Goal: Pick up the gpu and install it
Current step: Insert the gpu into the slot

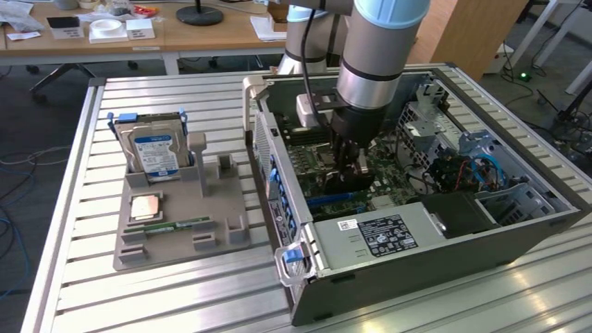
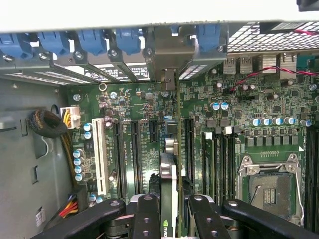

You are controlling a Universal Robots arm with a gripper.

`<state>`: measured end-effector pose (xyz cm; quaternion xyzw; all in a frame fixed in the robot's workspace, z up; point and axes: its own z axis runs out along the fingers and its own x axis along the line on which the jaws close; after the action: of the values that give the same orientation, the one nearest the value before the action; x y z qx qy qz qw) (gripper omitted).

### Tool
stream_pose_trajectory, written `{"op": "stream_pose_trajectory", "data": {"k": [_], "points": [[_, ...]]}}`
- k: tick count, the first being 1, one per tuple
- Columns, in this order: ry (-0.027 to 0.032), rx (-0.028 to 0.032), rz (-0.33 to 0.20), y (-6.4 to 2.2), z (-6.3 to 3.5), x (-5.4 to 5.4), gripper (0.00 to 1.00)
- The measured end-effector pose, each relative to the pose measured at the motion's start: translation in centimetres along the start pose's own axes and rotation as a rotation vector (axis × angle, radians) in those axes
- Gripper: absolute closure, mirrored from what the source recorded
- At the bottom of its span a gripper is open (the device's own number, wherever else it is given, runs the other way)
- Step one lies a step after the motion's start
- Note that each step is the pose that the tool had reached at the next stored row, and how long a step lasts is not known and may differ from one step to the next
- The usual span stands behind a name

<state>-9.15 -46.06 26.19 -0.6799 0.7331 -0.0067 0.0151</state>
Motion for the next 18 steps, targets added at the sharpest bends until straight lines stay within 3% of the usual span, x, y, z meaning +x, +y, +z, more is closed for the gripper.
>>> {"op": "stream_pose_trajectory", "data": {"k": [18], "points": [[0.0001,0.0,0.0,0.02,0.65,0.01,0.73]]}}
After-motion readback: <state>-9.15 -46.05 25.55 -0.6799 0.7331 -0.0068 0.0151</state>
